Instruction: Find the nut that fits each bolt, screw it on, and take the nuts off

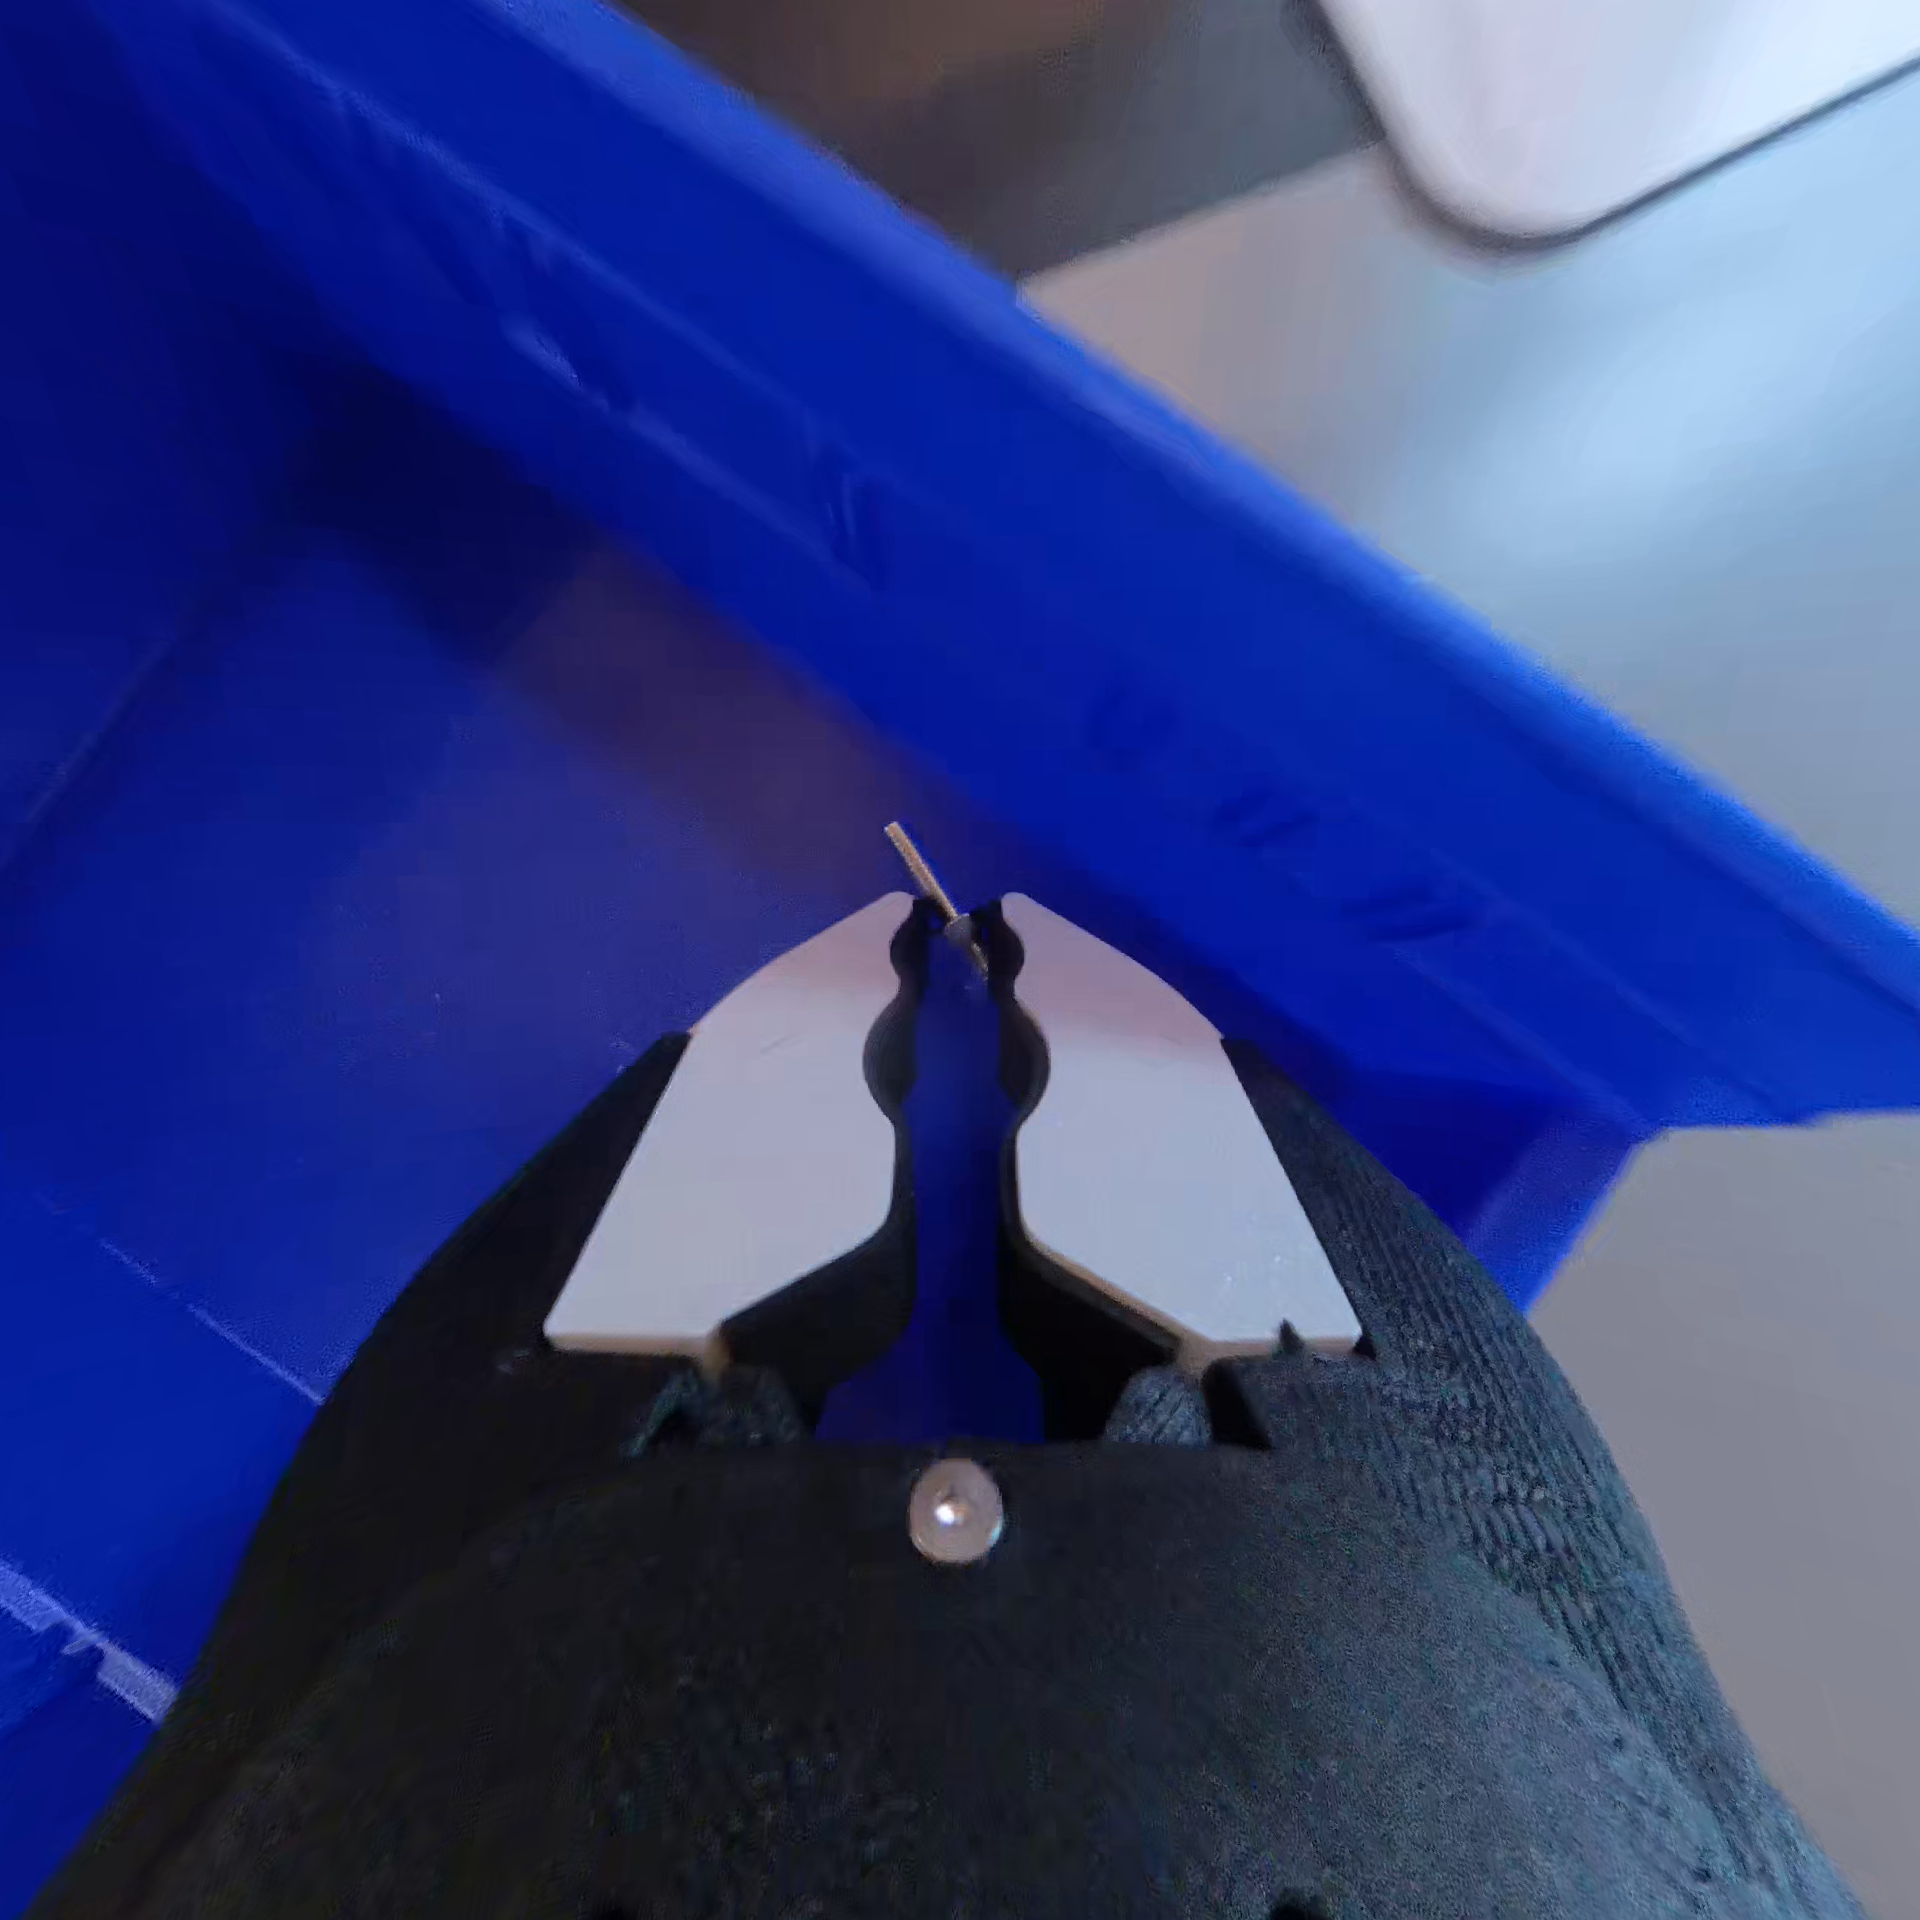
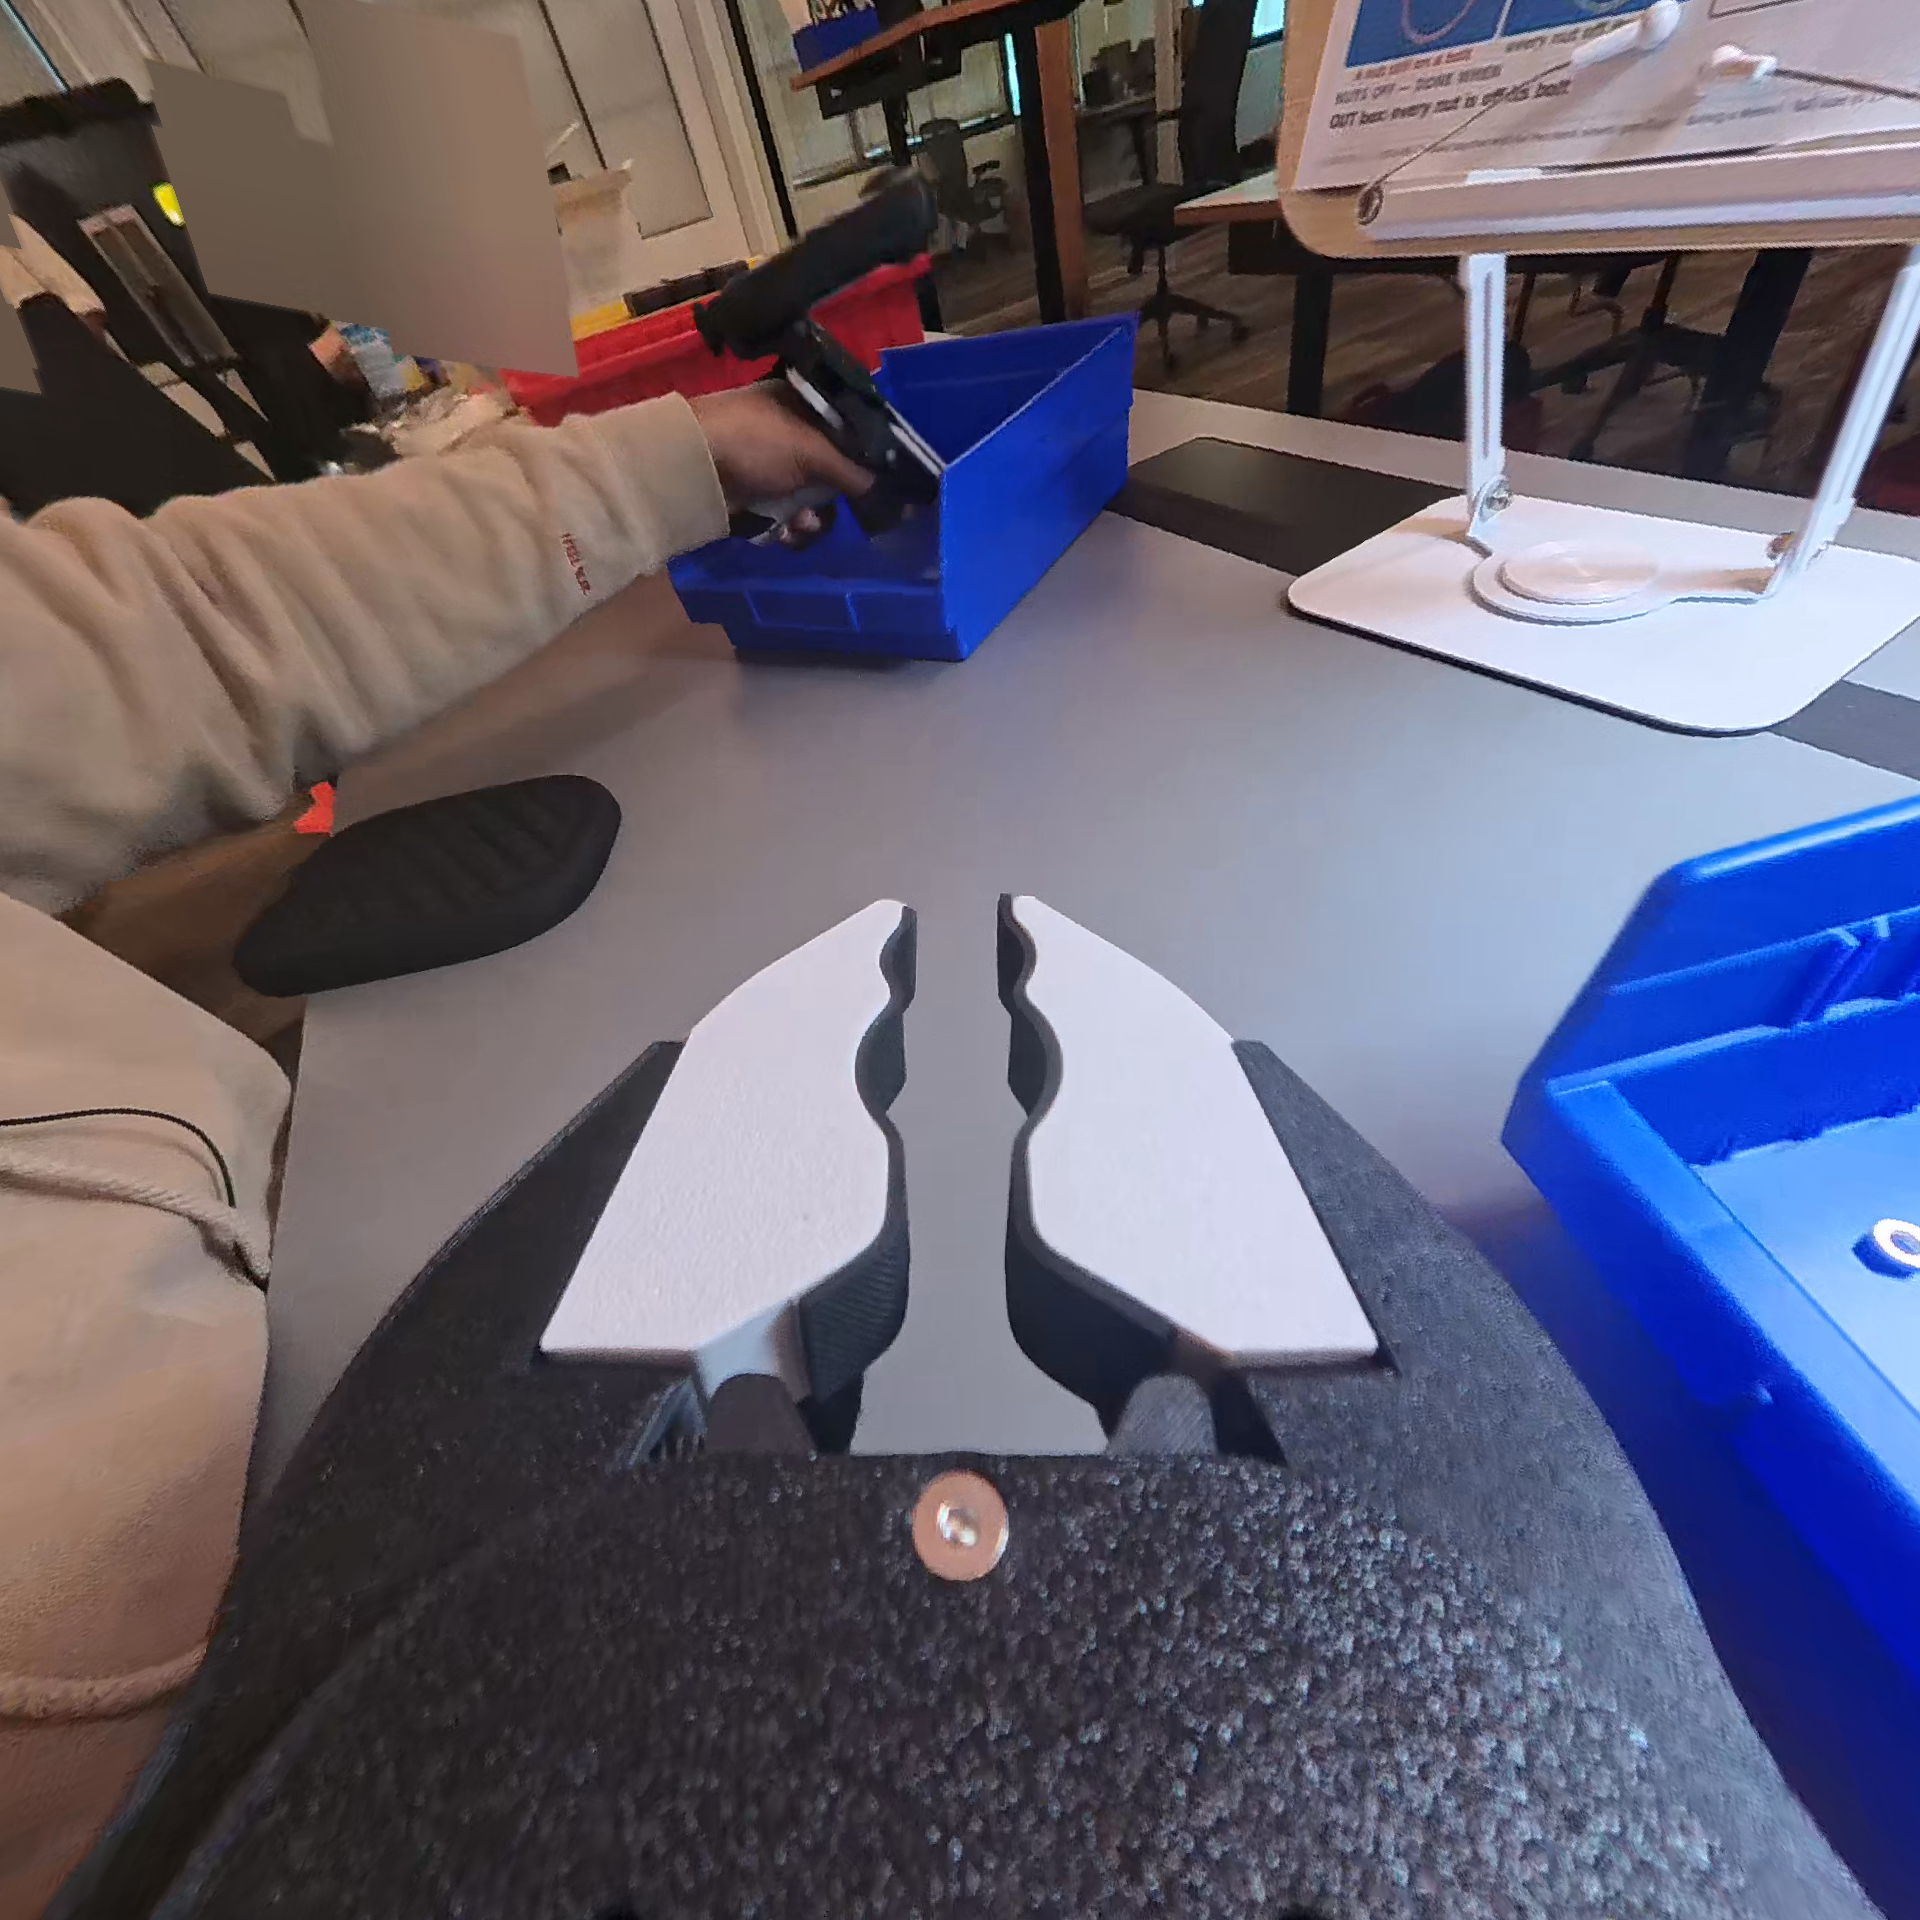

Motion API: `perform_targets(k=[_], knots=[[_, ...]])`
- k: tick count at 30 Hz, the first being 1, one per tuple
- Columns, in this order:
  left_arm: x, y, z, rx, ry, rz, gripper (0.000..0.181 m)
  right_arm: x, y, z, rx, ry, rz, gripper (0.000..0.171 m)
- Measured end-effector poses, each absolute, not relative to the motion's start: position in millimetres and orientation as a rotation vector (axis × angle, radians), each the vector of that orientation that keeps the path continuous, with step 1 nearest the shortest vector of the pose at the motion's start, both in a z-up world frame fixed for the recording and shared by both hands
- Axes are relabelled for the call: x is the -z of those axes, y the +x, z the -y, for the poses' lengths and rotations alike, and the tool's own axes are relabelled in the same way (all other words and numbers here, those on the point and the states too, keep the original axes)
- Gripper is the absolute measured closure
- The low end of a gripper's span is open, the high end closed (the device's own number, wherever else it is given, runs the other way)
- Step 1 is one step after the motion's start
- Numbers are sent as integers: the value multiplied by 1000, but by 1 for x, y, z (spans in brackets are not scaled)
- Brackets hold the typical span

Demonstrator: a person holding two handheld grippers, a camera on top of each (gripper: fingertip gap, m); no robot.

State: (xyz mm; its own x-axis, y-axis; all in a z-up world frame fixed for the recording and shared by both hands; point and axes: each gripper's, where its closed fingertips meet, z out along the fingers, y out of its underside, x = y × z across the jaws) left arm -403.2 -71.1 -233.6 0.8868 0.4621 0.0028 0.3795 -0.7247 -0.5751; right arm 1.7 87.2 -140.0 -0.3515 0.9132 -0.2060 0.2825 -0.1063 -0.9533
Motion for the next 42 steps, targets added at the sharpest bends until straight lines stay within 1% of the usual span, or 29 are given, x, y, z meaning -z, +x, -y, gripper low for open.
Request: perform_targets(k=[1,3,6,10,12,14,19,26,31,37,39,42], knots=[[220,-398,66,-181,-2385,557,169,141,1,-84,-1477,-1310,1634,156],[190,-385,61,-207,-2225,484,169,143,-1,-77,-1467,-1287,1661,156],[131,-336,48,-215,-1950,253,170,141,-8,-62,-1487,-1246,1684,156],[63,-218,32,-24,-1590,-109,170,130,-24,-41,-1541,-1179,1672,156],[42,-160,27,131,-1442,-214,171,119,-32,-29,-1614,-1155,1639,154],[32,-113,22,255,-1345,-293,171,106,-39,-17,-1711,-1137,1607,151],[28,-49,16,503,-1200,-374,171,71,-36,14,-2067,-1030,1568,148],[45,-23,13,622,-1185,-408,171,62,-23,27,-2250,-923,1580,151],[51,-15,12,612,-1187,-438,171,65,-23,28,-2244,-897,1585,161],[58,-13,15,654,-1228,-470,169,76,-23,28,-2028,-800,1653,161],[59,-16,16,690,-1247,-463,158,81,-24,27,-1912,-762,1678,161],[68,-15,16,670,-1310,-499,157,91,-27,25,-1747,-724,1707,161]])
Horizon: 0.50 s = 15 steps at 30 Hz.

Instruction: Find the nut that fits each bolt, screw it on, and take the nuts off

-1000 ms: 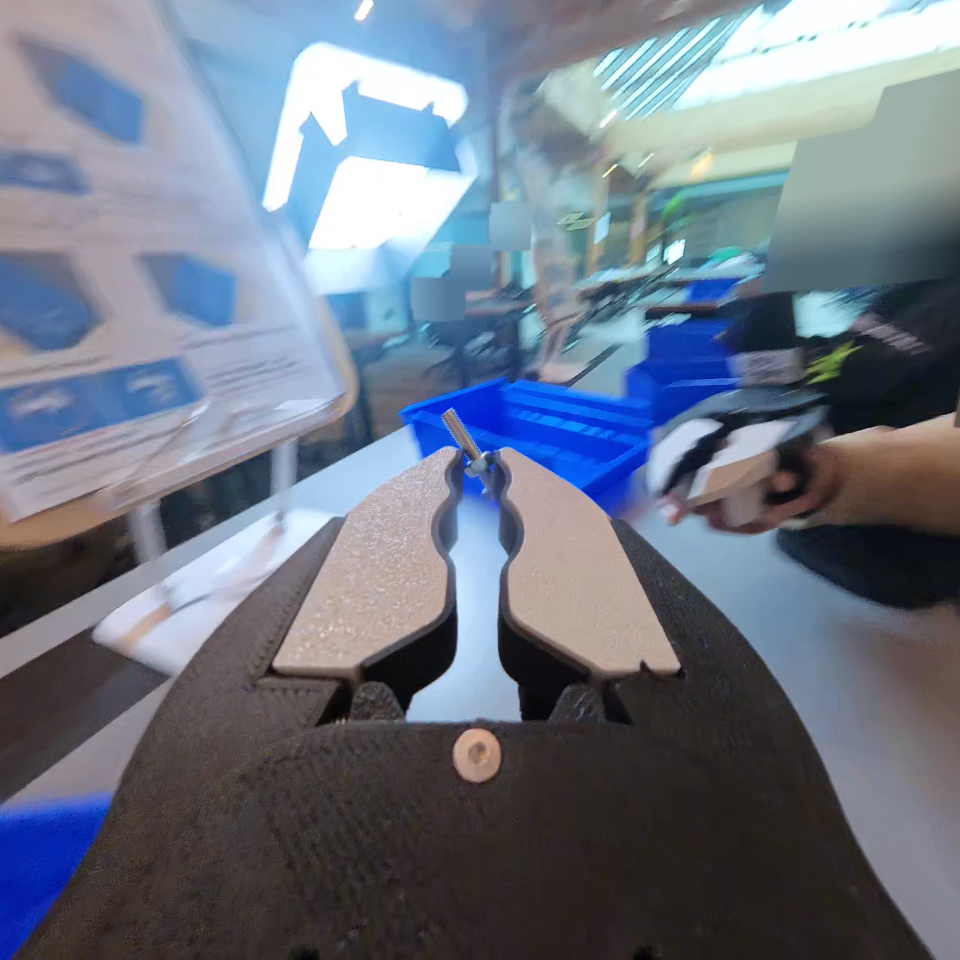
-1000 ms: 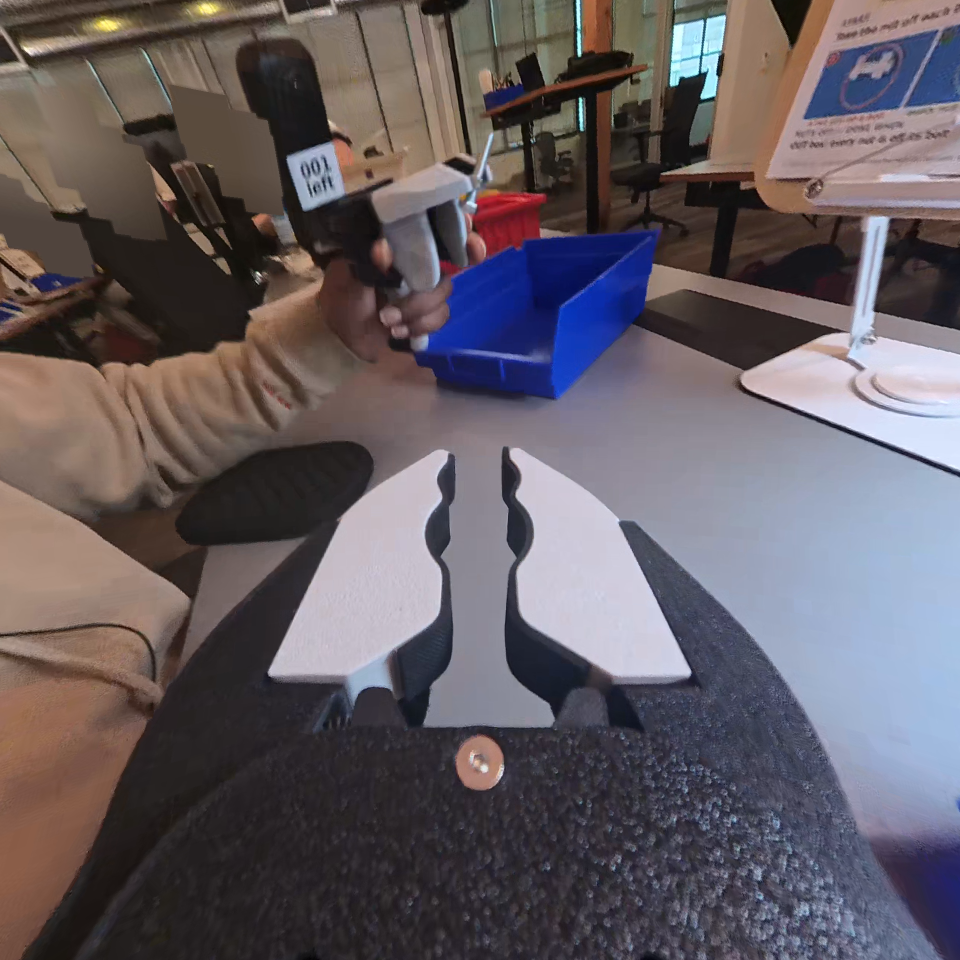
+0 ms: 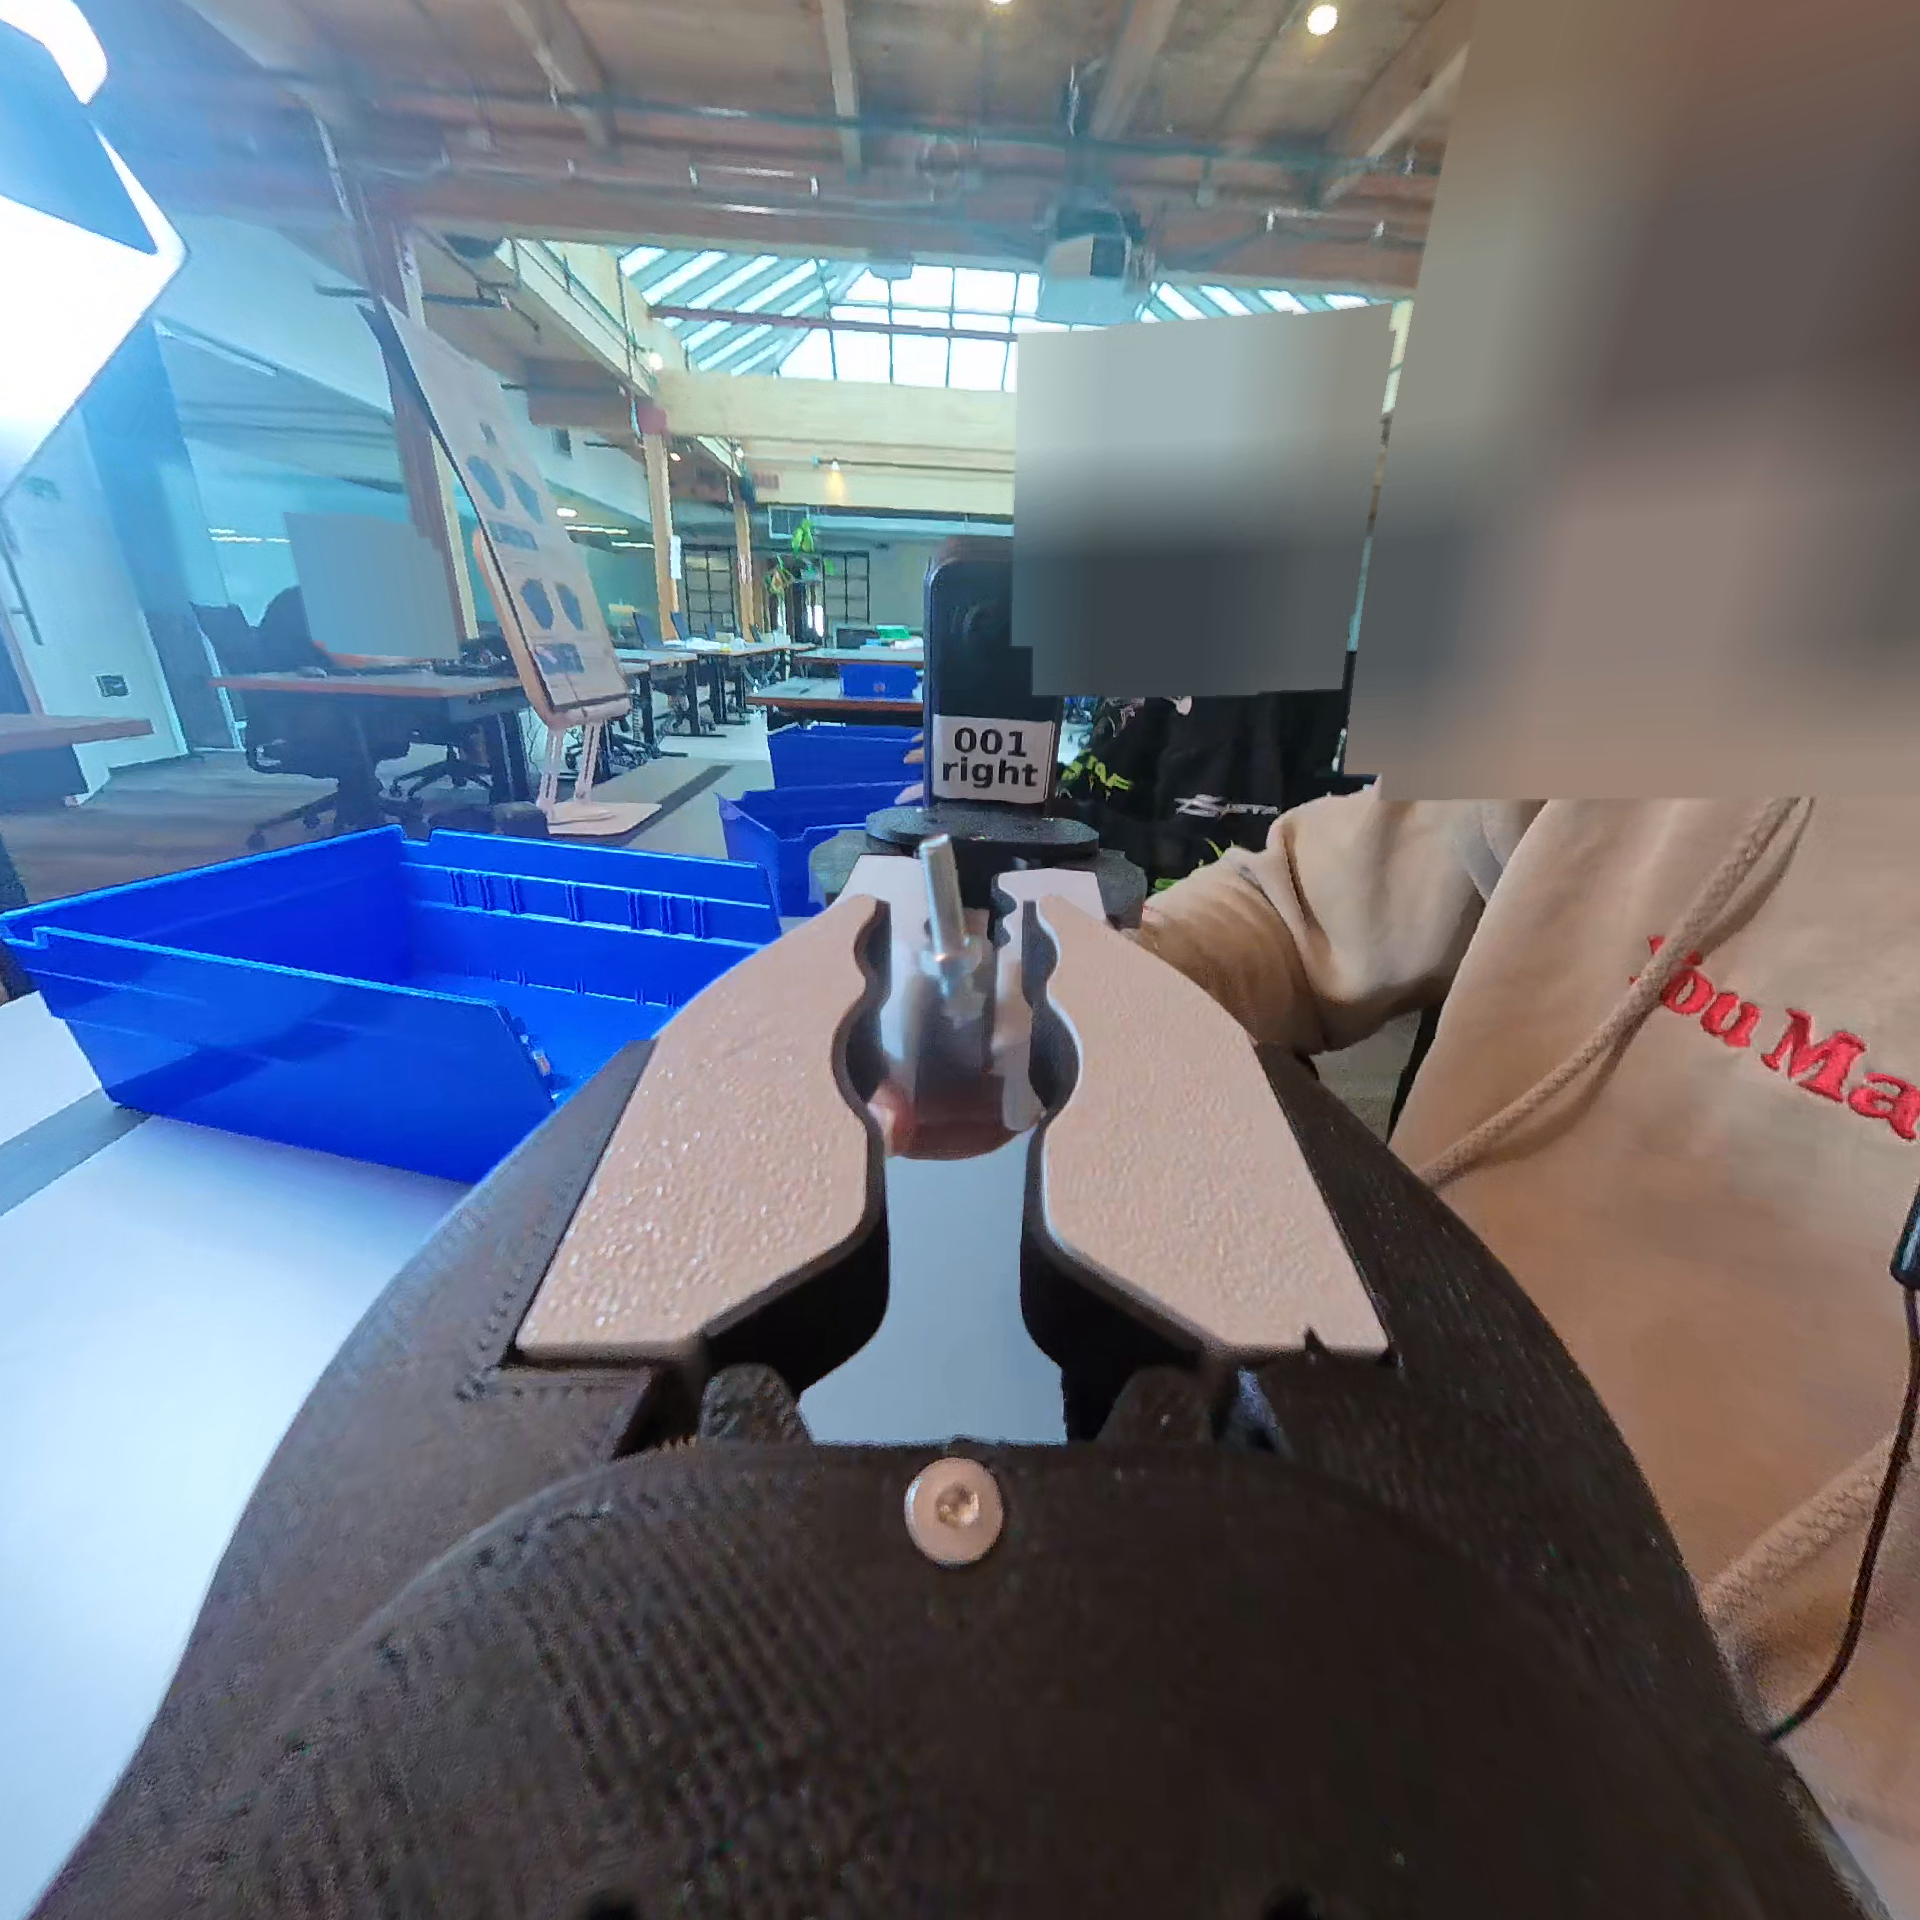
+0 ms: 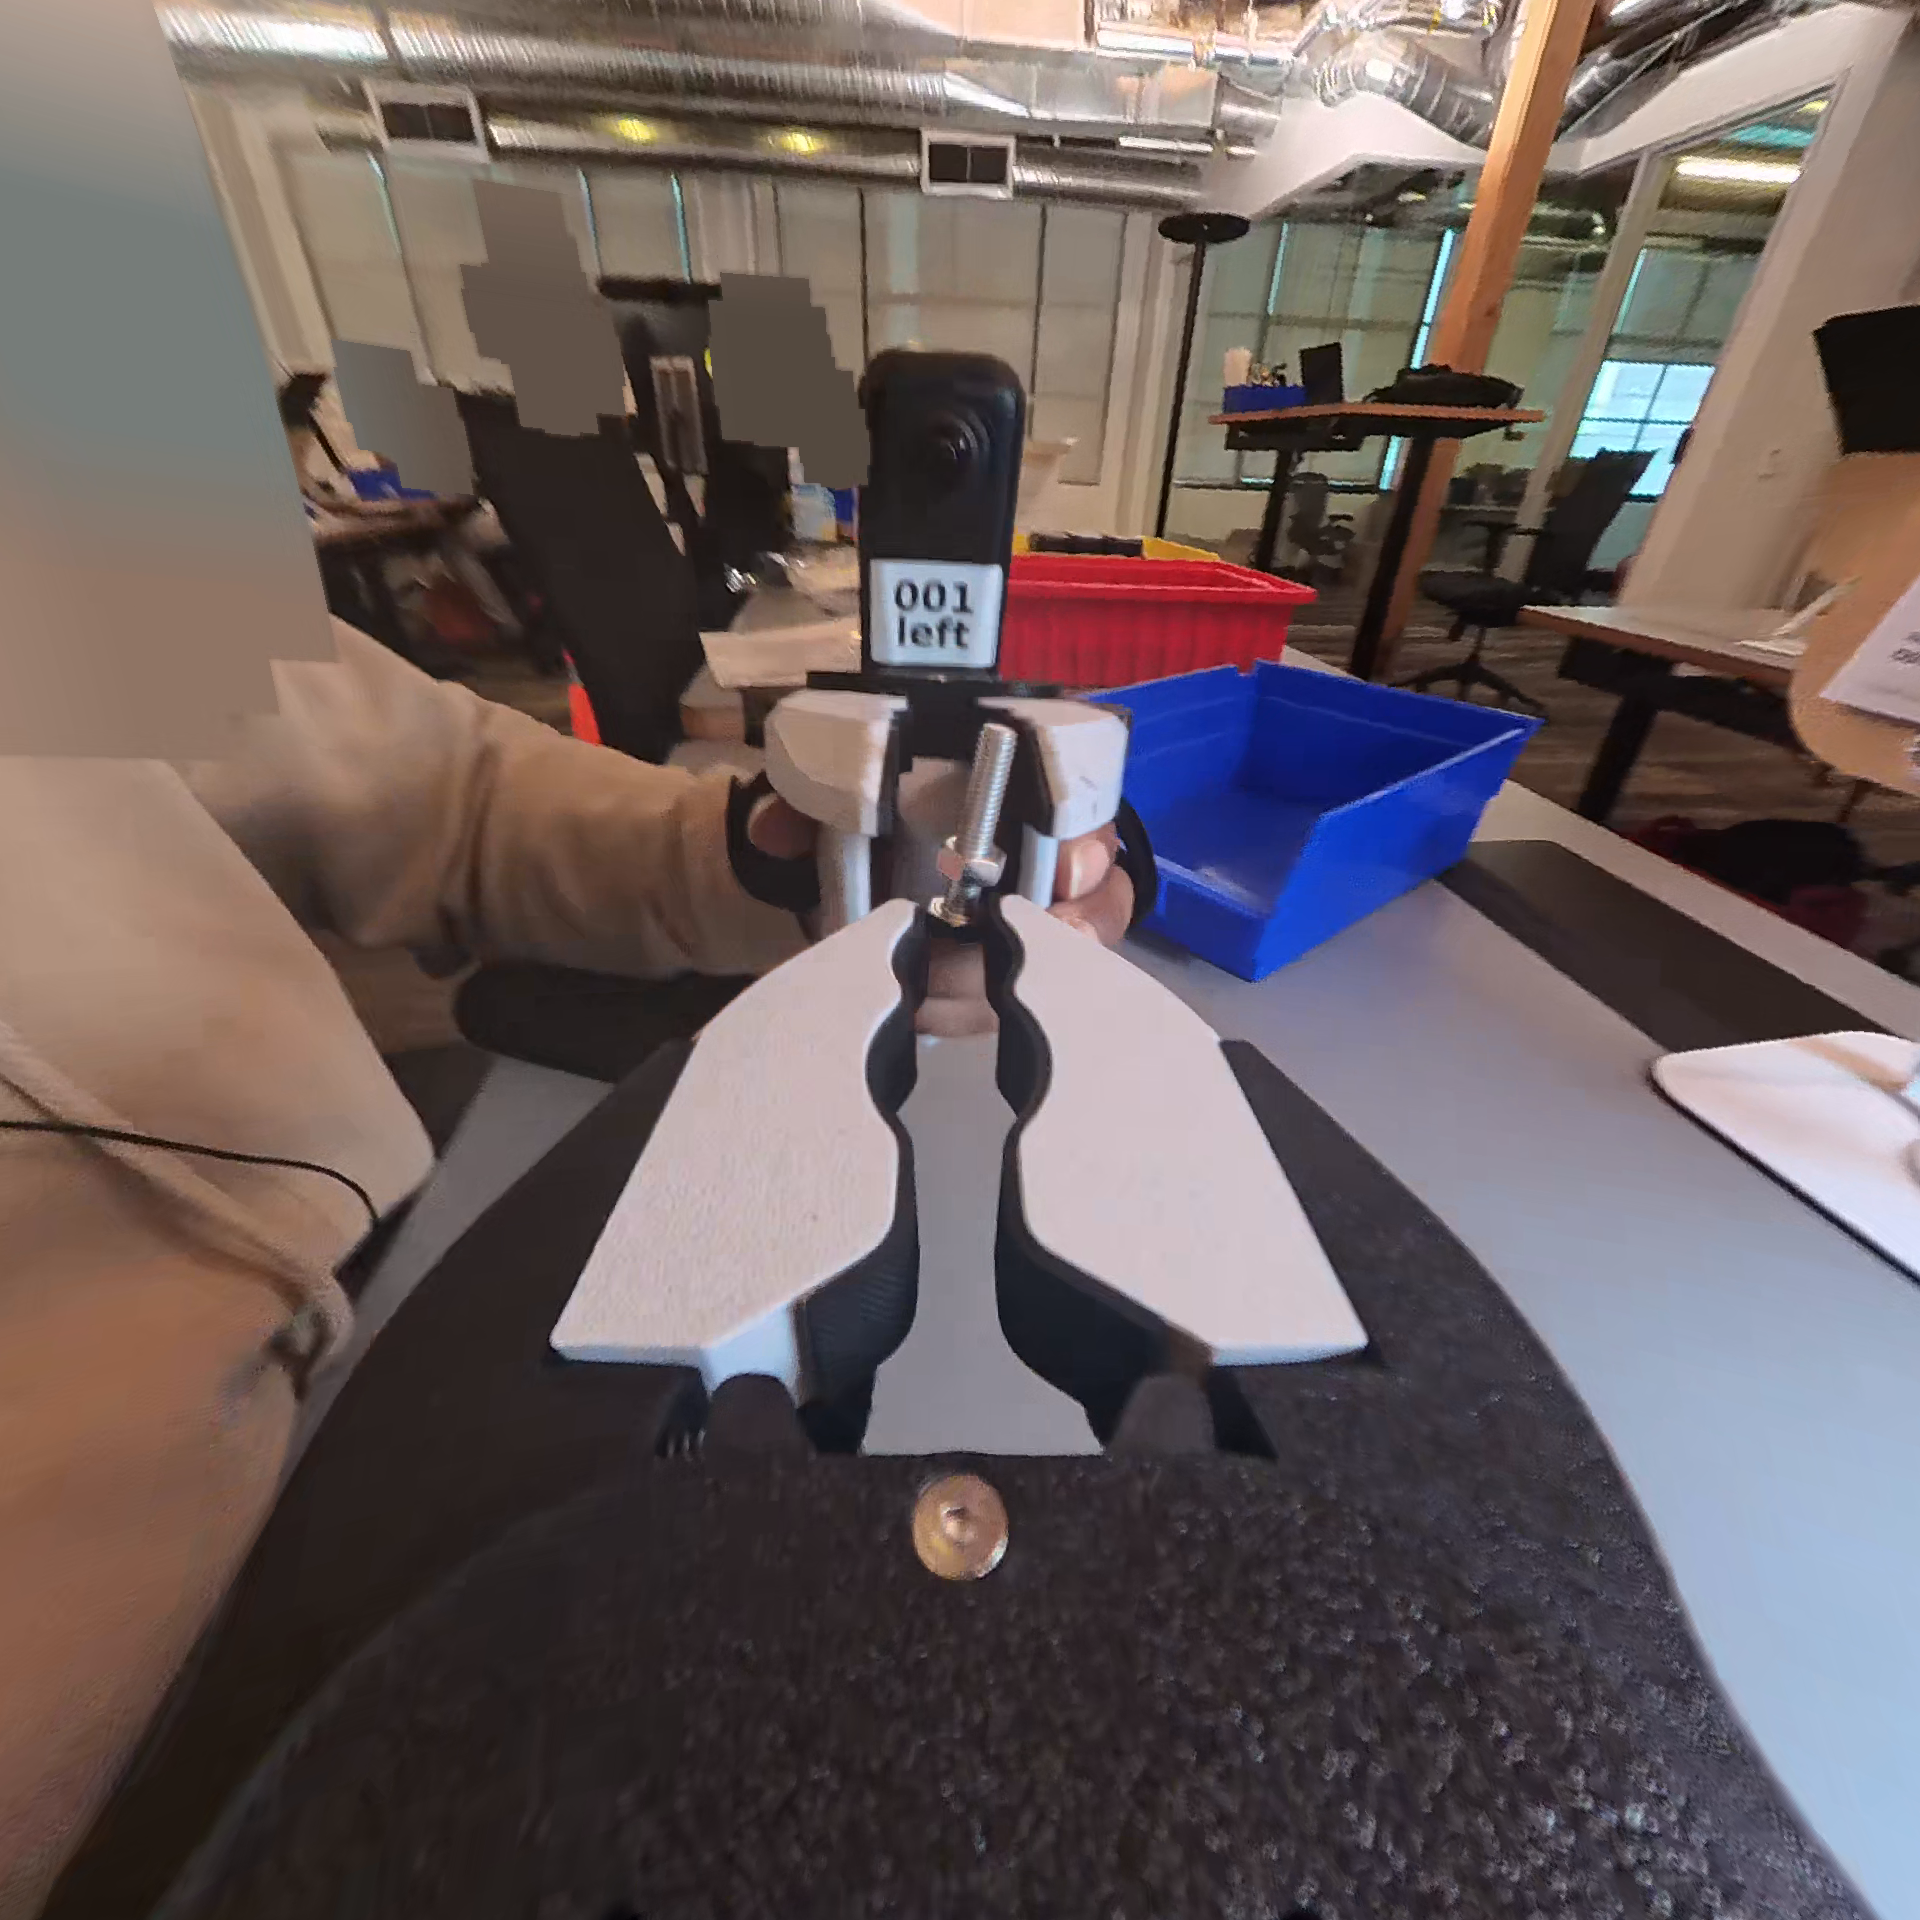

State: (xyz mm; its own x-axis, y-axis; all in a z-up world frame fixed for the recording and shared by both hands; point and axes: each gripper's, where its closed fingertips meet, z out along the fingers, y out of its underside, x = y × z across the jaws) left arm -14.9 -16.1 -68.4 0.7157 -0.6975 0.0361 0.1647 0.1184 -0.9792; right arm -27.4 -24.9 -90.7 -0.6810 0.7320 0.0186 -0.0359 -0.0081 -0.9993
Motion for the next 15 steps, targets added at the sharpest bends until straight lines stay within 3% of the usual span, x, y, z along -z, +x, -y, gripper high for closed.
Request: perform_targets(k=[5,15], knots=[[77,-18,13,588,-1385,-535,175,109,-34,25,-1557,-689,1758,161],[78,-26,11,495,-1352,-524,176,113,-42,19,-1561,-756,1690,158]])
